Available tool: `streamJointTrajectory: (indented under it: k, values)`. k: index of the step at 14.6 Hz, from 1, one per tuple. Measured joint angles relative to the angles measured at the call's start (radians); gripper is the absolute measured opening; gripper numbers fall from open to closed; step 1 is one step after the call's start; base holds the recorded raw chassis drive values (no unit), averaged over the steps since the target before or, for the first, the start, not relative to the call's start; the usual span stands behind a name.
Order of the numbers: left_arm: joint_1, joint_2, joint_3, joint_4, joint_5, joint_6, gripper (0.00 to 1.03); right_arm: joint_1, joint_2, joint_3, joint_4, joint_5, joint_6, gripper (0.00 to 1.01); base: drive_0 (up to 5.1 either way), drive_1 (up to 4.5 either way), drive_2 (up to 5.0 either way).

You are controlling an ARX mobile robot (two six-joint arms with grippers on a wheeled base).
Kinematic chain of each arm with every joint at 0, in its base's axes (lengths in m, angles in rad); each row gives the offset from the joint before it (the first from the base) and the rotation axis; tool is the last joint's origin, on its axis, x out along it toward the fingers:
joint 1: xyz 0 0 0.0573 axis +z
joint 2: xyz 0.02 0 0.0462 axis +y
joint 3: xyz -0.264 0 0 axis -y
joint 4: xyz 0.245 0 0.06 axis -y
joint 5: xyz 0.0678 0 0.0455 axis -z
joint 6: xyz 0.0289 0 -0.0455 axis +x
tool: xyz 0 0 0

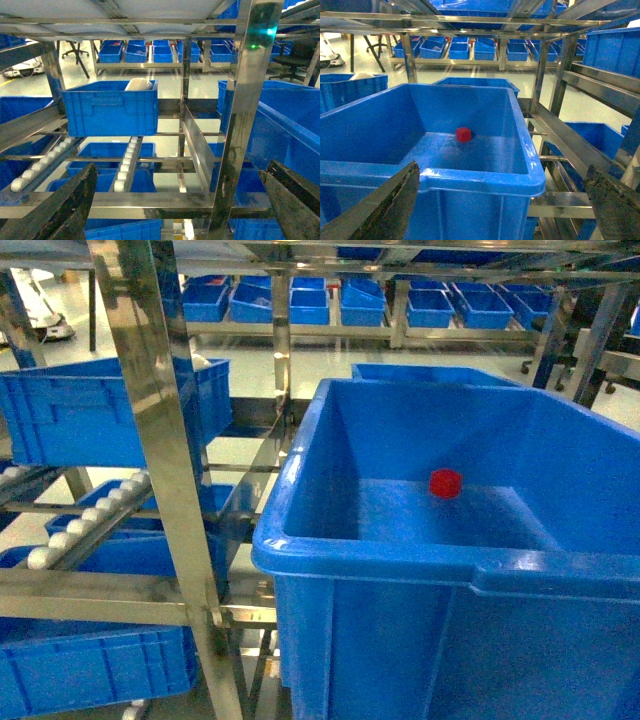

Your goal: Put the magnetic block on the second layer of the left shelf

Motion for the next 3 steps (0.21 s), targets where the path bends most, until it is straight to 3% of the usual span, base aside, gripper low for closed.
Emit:
streamJointTrajectory:
  k: [3]
  values:
    - [0.000, 0.000, 0.000, 0.000, 0.000, 0.000, 0.98, 0.000, 0.000, 0.000, 0.000, 0.000, 0.000, 0.98, 0.0, 0.00, 0.0]
